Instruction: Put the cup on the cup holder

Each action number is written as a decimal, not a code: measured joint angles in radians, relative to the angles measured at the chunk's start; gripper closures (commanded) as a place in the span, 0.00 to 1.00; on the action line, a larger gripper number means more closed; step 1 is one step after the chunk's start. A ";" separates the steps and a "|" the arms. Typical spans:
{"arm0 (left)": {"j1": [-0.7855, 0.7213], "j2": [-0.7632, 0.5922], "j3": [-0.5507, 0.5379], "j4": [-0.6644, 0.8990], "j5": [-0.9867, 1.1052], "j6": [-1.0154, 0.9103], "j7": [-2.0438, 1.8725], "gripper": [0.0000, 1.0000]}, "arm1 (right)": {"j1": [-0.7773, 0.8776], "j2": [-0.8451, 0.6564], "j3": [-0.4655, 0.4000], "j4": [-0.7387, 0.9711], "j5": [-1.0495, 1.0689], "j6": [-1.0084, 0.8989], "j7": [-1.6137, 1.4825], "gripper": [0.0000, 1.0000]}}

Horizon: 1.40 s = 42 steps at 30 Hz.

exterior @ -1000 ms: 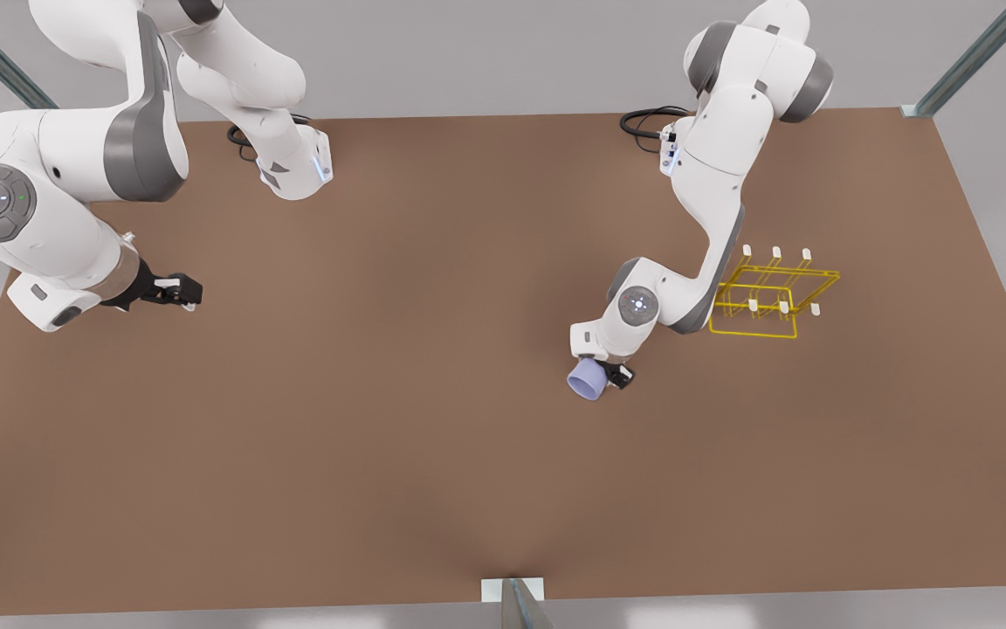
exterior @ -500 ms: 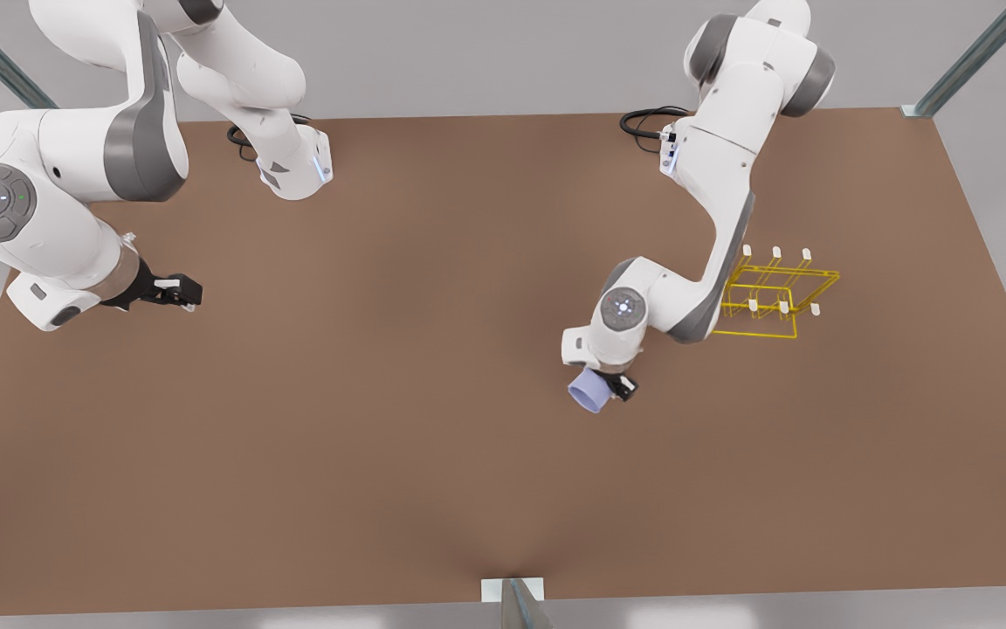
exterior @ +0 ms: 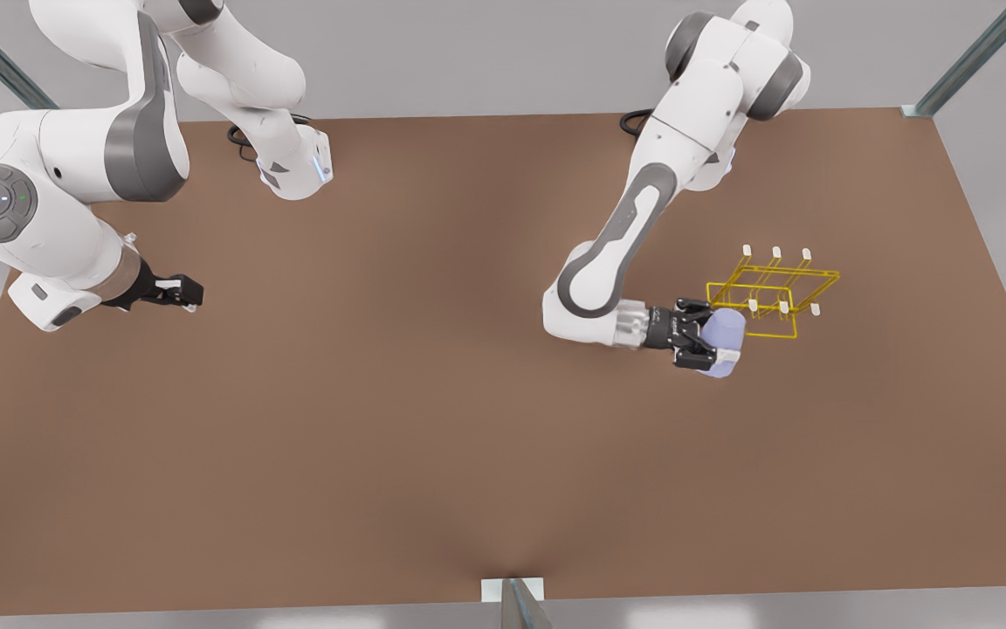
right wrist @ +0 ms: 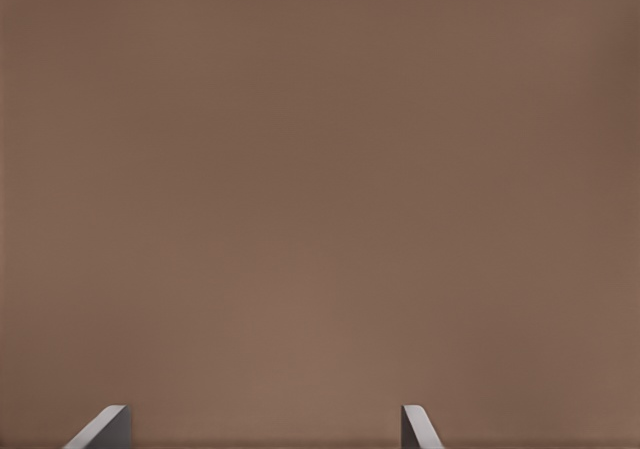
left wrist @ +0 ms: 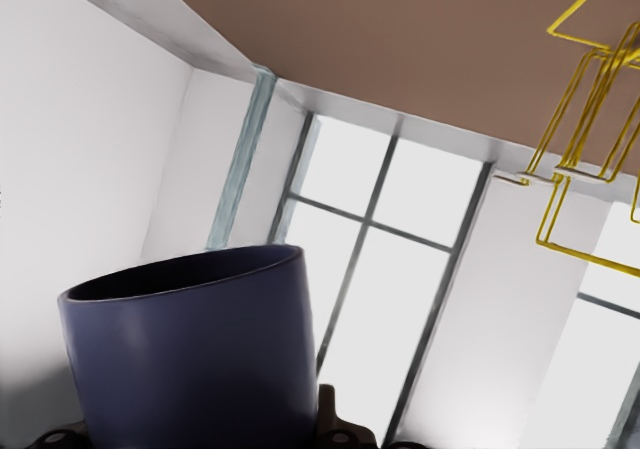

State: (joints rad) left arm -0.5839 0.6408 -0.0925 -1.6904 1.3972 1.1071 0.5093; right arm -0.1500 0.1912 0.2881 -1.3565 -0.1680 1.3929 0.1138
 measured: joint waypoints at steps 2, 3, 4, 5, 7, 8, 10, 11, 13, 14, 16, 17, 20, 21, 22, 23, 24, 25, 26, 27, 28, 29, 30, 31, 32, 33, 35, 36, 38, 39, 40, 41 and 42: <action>0.004 -0.007 0.001 -0.070 0.042 -0.072 0.036 0.25 | -0.001 0.000 0.000 0.000 -0.001 0.000 0.001 0.00; 0.005 -0.009 0.001 -0.098 0.056 -0.101 0.055 0.25 | -0.002 0.000 0.000 0.000 -0.001 0.001 0.001 0.00; 0.008 -0.010 0.002 -0.117 0.067 -0.126 0.074 0.25 | -0.002 0.000 0.000 0.000 -0.002 0.001 0.001 0.00; 0.012 -0.010 0.004 -0.130 0.075 -0.147 0.093 0.25 | -0.002 0.000 0.000 0.000 -0.002 0.001 0.001 0.00; 0.016 -0.011 0.008 -0.149 0.085 -0.180 0.133 0.25 | -0.003 0.000 -0.001 0.004 -0.002 0.001 0.002 0.00; 0.017 -0.015 0.014 -0.164 0.088 -0.193 0.152 0.25 | -0.003 0.000 -0.002 0.005 -0.002 0.001 0.002 0.00; 0.030 -0.021 0.022 -0.190 0.089 -0.207 0.186 0.25 | -0.008 0.000 -0.002 0.007 -0.002 0.001 0.002 0.00; 0.046 -0.019 0.023 -0.194 0.089 -0.205 0.200 0.25 | -0.014 0.000 -0.002 0.007 -0.001 0.001 0.003 0.00; 0.074 -0.013 0.023 -0.196 0.088 -0.192 0.222 0.25 | -0.020 0.000 -0.002 0.008 -0.001 0.002 0.003 0.00; 0.079 -0.013 0.023 -0.198 0.079 -0.184 0.232 0.25 | -0.020 0.000 -0.002 0.008 0.000 0.002 0.003 0.00; 0.082 -0.015 0.022 -0.201 0.043 -0.163 0.249 0.25 | -0.019 0.000 -0.002 0.008 0.000 0.002 0.003 0.00; 0.081 -0.016 0.020 -0.203 0.021 -0.152 0.255 0.25 | -0.019 0.000 -0.002 0.008 -0.001 0.002 0.003 0.00; 0.081 -0.014 0.017 -0.206 -0.025 -0.118 0.267 0.25 | -0.019 0.000 -0.002 0.008 -0.001 0.003 0.004 0.00; 0.082 -0.013 0.018 -0.206 -0.034 -0.106 0.269 0.25 | -0.019 0.000 -0.002 0.008 -0.001 0.003 0.004 0.00; 0.082 -0.012 0.018 -0.206 -0.040 -0.096 0.271 0.25 | -0.019 0.000 -0.002 0.008 -0.001 0.003 0.004 0.00; 0.085 -0.011 0.018 -0.205 -0.045 -0.087 0.272 0.25 | -0.019 0.000 -0.002 0.008 -0.001 0.003 0.004 0.00; 0.089 -0.011 0.019 -0.204 -0.048 -0.079 0.273 0.25 | -0.019 0.000 -0.002 0.008 -0.001 0.003 0.004 0.00; 0.097 -0.011 0.020 -0.204 -0.050 -0.073 0.273 0.25 | -0.019 0.000 -0.002 0.008 -0.001 0.003 0.004 0.00; 0.103 -0.011 0.021 -0.204 -0.051 -0.066 0.271 0.25 | -0.019 0.000 -0.002 0.008 -0.001 0.003 0.004 0.00; 0.108 -0.011 0.021 -0.206 -0.052 -0.061 0.269 0.25 | -0.019 0.000 -0.002 0.008 -0.001 0.003 0.004 0.00; 0.110 -0.012 0.022 -0.212 -0.053 -0.056 0.266 0.25 | -0.019 0.000 -0.002 0.008 -0.001 0.003 0.004 0.00; 0.111 -0.013 0.022 -0.220 -0.053 -0.051 0.262 0.25 | -0.018 0.000 -0.002 0.008 -0.001 0.004 0.005 0.00; 0.111 -0.013 0.021 -0.224 -0.055 -0.047 0.257 0.25 | -0.018 0.000 -0.002 0.008 -0.001 0.004 0.005 0.00; 0.111 -0.015 0.020 -0.228 -0.056 -0.043 0.253 0.25 | -0.018 0.000 -0.002 0.008 -0.001 0.004 0.005 0.00; 0.111 -0.019 0.019 -0.237 -0.057 -0.039 0.246 0.25 | -0.018 0.000 -0.002 0.008 -0.001 0.004 0.005 0.00; 0.111 -0.024 0.019 -0.247 -0.059 -0.036 0.239 0.25 | -0.018 0.000 -0.002 0.008 -0.001 0.004 0.005 0.00; 0.111 -0.034 0.018 -0.263 -0.063 -0.031 0.224 0.25 | -0.018 0.000 -0.002 0.008 -0.001 0.004 0.005 0.00; 0.111 -0.040 0.017 -0.272 -0.066 -0.029 0.217 0.25 | -0.018 0.000 -0.002 0.008 -0.001 0.005 0.005 0.00; 0.111 -0.045 0.017 -0.287 -0.070 -0.024 0.203 0.25 | -0.017 0.000 -0.002 0.008 -0.001 0.005 0.005 0.00; 0.111 -0.045 0.018 -0.292 -0.073 -0.021 0.196 0.25 | -0.017 0.000 -0.002 0.008 -0.001 0.005 0.005 0.00; 0.111 -0.043 0.018 -0.295 -0.075 -0.018 0.190 0.25 | -0.017 0.000 -0.002 0.008 -0.001 0.005 0.005 0.00; 0.111 -0.040 0.018 -0.297 -0.077 -0.014 0.184 0.25 | -0.017 0.000 -0.002 0.008 -0.001 0.005 0.005 0.00; 0.111 -0.039 0.018 -0.298 -0.079 -0.011 0.178 0.25 | -0.017 0.000 -0.002 0.008 -0.001 0.005 0.005 0.00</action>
State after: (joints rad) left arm -0.4724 0.6023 -0.0742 -1.9885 1.3183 1.0960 0.6873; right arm -0.1673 0.1914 0.2862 -1.3488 -0.1692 1.3977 0.1190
